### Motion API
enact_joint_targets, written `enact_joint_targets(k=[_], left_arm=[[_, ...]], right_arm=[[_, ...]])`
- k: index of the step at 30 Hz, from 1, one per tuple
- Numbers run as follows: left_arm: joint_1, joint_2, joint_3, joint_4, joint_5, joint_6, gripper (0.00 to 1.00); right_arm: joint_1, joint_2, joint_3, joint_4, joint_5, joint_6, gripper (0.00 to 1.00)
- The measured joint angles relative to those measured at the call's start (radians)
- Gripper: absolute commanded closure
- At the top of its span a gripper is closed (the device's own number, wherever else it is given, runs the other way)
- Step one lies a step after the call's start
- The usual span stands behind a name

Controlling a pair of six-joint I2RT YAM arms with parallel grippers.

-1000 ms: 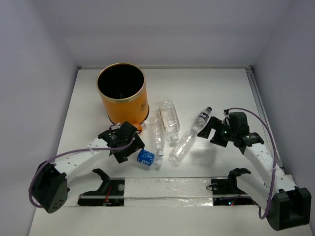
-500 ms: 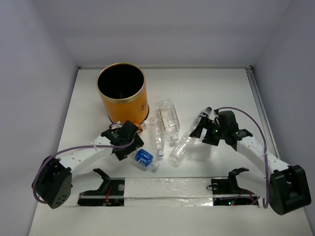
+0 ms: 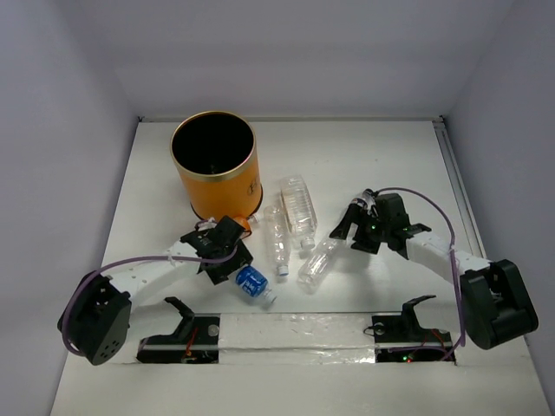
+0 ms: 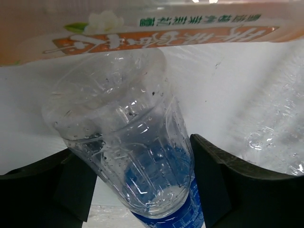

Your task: Put the plastic bottles in the bin

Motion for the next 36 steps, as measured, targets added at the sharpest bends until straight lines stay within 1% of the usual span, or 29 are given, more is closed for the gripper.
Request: enact_joint_targets(k=[2,3,4,7,11,12,13,14,15,16,17,19,22,25,27,30,32,34,36], left_arm=[[0.0,-0.006,-0.003,0.014,0.004,-0.001,0.44],[-0.001,-0.011,-0.008,0.022,0.008,-0.003,0.49],[-0.001,-0.019,-0.01,0.027,0.011,-0.004,0.54],[-0.002,-0.046,-0.024,0.029,0.024,-0.005,0.57],[-0.023,-0.064,-0.026,0.018,0.035,-0.002,0.57],[-0.033,-0.069,-0.024,0.01,0.036,0.001,0.57],[-0.045,-0.076,-0.021,-0.002,0.038,0.004,0.57],[-0.059,-0.085,-0.011,-0.02,0.039,0.008,0.57],[-0.068,-0.093,0.004,-0.037,0.039,0.011,0.57],[-0.079,-0.107,0.025,-0.052,0.04,0.016,0.58],[-0.087,-0.122,0.05,-0.065,0.04,0.021,0.58],[-0.098,-0.152,0.109,-0.087,0.039,0.036,0.58],[-0.103,-0.187,0.245,-0.11,0.03,0.058,0.58],[-0.103,-0.183,0.409,-0.146,-0.008,0.1,0.58],[-0.103,-0.158,0.539,-0.18,-0.049,0.137,0.58],[-0.09,-0.069,0.769,-0.217,-0.119,0.217,0.58],[-0.052,0.009,0.932,-0.22,-0.145,0.286,0.59],[0.025,0.097,1.088,-0.208,-0.165,0.366,0.59],[0.106,0.172,1.213,-0.194,-0.175,0.439,0.59]], right_arm=[[0.005,0.011,-0.008,0.012,0.001,0.003,0.07],[0.006,0.016,-0.01,0.019,0.001,0.006,0.11],[0.007,0.02,-0.011,0.026,0.003,0.006,0.13],[0.007,0.023,-0.015,0.043,0.006,0.01,0.15],[0.012,0.028,-0.027,0.059,0.008,0.017,0.21],[0.014,0.032,-0.027,0.061,0.008,0.018,0.25],[0.018,0.034,-0.027,0.061,0.008,0.019,0.27],[0.02,0.034,-0.027,0.061,0.009,0.021,0.29],[0.021,0.034,-0.027,0.061,0.011,0.021,0.35],[0.024,0.033,-0.027,0.06,0.012,0.02,0.38],[0.026,0.029,-0.03,0.06,0.015,0.021,0.4],[0.026,0.008,-0.039,0.054,0.023,0.021,0.41],[0.026,-0.044,-0.047,0.029,0.03,0.021,0.44],[0.026,-0.108,-0.047,0.0,0.035,0.02,0.44],[0.026,-0.158,-0.047,-0.029,0.038,0.017,0.44],[0.026,-0.232,-0.04,-0.089,0.044,0.014,0.44],[0.026,-0.278,-0.019,-0.144,0.047,0.008,0.44],[0.026,-0.312,0.015,-0.188,0.051,0.0,0.44],[0.026,-0.338,0.07,-0.235,0.055,-0.011,0.44]])
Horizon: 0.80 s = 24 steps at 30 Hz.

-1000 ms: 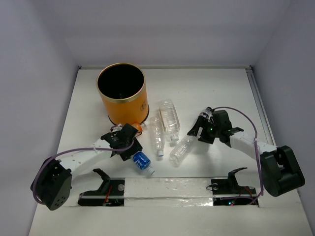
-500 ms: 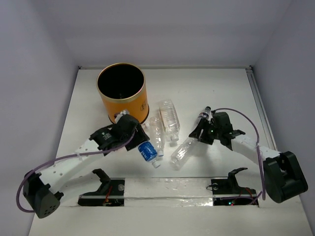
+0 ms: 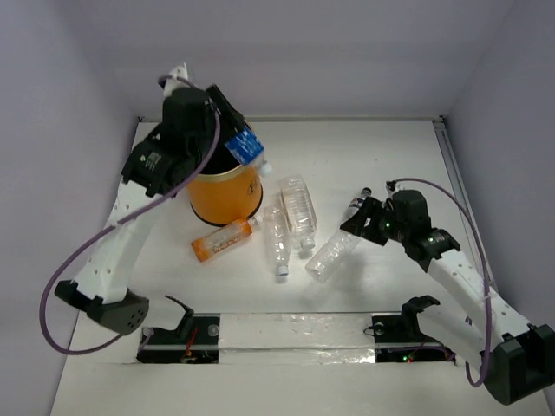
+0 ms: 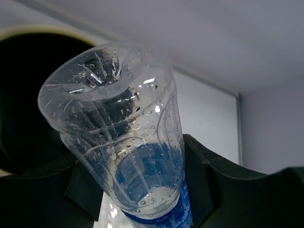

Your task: Put the plastic bottles in the bin

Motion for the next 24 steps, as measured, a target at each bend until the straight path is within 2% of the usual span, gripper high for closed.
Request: enact_joint_targets(k=[3,6,9,13,15,16,18,20,24], left_arm=[[0.106,0.105,0.151,0.023,-0.037,0.101,0.59],[0.156,0.178,0.227,0.065,-0.119,0.19,0.58],[0.163,0.208,0.22,0.106,-0.208,0.268,0.58],[0.163,0.209,0.135,0.199,-0.33,0.364,0.56],[0.163,0.199,0.049,0.263,-0.38,0.403,0.49],[0.163,0.193,0.011,0.279,-0.396,0.417,0.35],[0.163,0.175,-0.086,0.326,-0.413,0.439,0.24],[0.163,0.159,-0.163,0.34,-0.42,0.451,0.17],[0.163,0.127,-0.217,0.355,-0.402,0.454,0.15]], right_arm=[[0.0,-0.017,0.108,-0.048,0.011,-0.019,0.44],[0.0,-0.021,0.219,-0.073,0.026,-0.039,0.44],[0.0,0.013,0.332,-0.092,0.041,-0.061,0.44],[0.0,0.102,0.492,-0.093,0.049,-0.07,0.45],[0.0,0.16,0.576,-0.082,0.05,-0.069,0.45],[0.002,0.188,0.614,-0.073,0.051,-0.068,0.45],[0.013,0.252,0.701,-0.06,0.057,-0.065,0.45],[0.037,0.322,0.794,-0.045,0.071,-0.064,0.45],[0.131,0.507,1.026,-0.006,0.106,-0.069,0.45]])
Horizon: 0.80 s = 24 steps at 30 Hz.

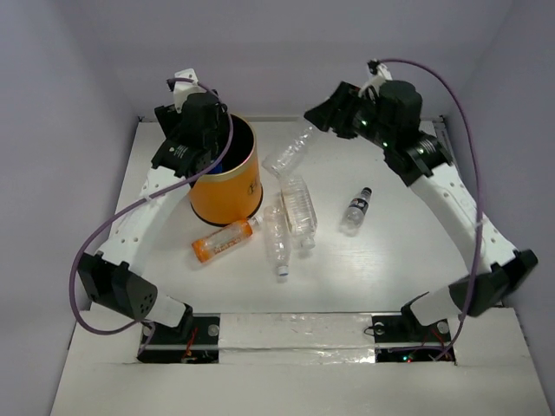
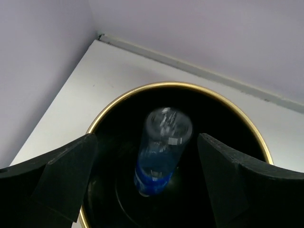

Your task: Put the plastic bottles in the bin

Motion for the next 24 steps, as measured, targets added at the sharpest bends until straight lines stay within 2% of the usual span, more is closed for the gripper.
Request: enact_joint_targets(k=[6,10,15,18,21,22,24], left_arm=[[0.0,-0.126,-0.002,0.013,0.051,-0.025,0.17],[0.0,-0.241,-0.002,-0.006,0.088,-0.077,0.23],[0.0,-0.372,-0.043,-0.055,0.163,-0.154,0.29],[0.0,-0.428,-0.088,-0.099,0.224,-0.188,0.3],[0.0,-0.478,-0.155,-0.164,0.298,-0.22,0.32],[0.0,-0.493,-0.183,-0.181,0.326,-0.229,0.32],[0.0,-0.518,-0.234,-0.218,0.386,-0.242,0.33]], right_arm=[[0.117,0.283,0.346,-0.002,0.075,-0.028,0.45],[0.163,0.425,0.523,-0.014,0.148,-0.064,0.45],[0.214,0.566,0.692,-0.03,0.262,-0.171,0.44],[0.25,0.627,0.738,-0.031,0.327,-0.263,0.42],[0.296,0.671,0.741,-0.033,0.383,-0.355,0.3],[0.309,0.684,0.743,-0.035,0.396,-0.379,0.19],[0.331,0.707,0.743,-0.039,0.412,-0.42,0.11]])
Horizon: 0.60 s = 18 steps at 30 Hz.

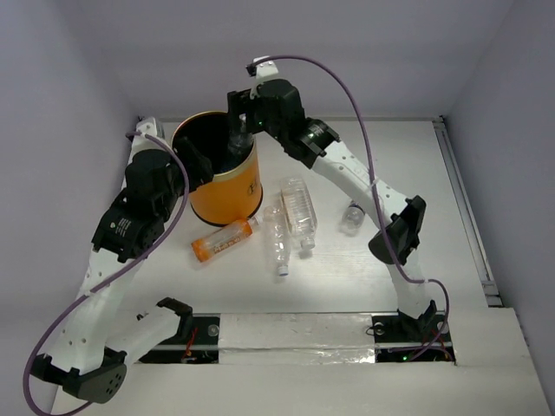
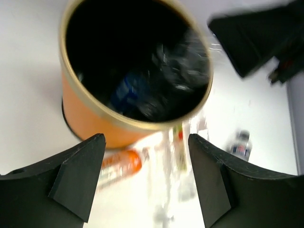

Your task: Put the plastic bottles in the bin

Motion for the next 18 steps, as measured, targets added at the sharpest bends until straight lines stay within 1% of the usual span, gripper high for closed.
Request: enact_joint_targets(k=[1,3,7,8,9,10,11,12,13,14,16,18], left_arm=[[0.0,-0.011,-0.025,-0.019,0.029,-0.003,0.33],[0.0,-0.022,-0.055,-0.059,0.079,-0.005,0.33],[0.0,-0.024,-0.08,-0.119,0.175,-0.004,0.31],[0.0,-0.021,-0.082,-0.137,0.206,-0.005,0.31],[0.0,-0.017,-0.083,-0.15,0.231,-0.005,0.31],[-0.002,-0.013,-0.088,-0.156,0.259,-0.009,0.31],[-0.007,-0.01,-0.097,-0.156,0.284,-0.014,0.32],[-0.018,-0.007,-0.114,-0.151,0.308,-0.025,0.32],[-0.035,-0.005,-0.135,-0.146,0.327,-0.036,0.33],[-0.063,0.0,-0.158,-0.143,0.344,-0.052,0.33],[-0.151,0.028,-0.19,-0.14,0.343,-0.082,0.34],[-0.238,0.077,-0.202,-0.132,0.345,-0.102,0.37]], right_arm=[[0.01,0.007,0.0,-0.002,0.001,-0.013,0.04],[0.029,0.014,0.006,-0.014,0.0,-0.03,0.0],[0.042,0.007,0.042,-0.027,-0.006,-0.039,0.01],[0.042,-0.006,0.04,-0.027,-0.006,-0.038,0.02],[0.041,-0.027,0.032,-0.027,-0.005,-0.037,0.06],[0.04,-0.053,0.016,-0.027,-0.005,-0.035,0.21],[0.04,-0.096,-0.031,-0.015,-0.003,-0.033,0.35],[0.039,-0.15,-0.097,-0.001,0.001,-0.023,0.52],[0.035,-0.21,-0.164,0.011,0.005,-0.009,0.79],[0.03,-0.285,-0.251,0.014,0.006,0.003,0.87],[0.015,-0.424,-0.428,0.063,0.002,0.042,0.99],[-0.017,-0.565,-0.598,0.09,-0.009,0.09,1.0]])
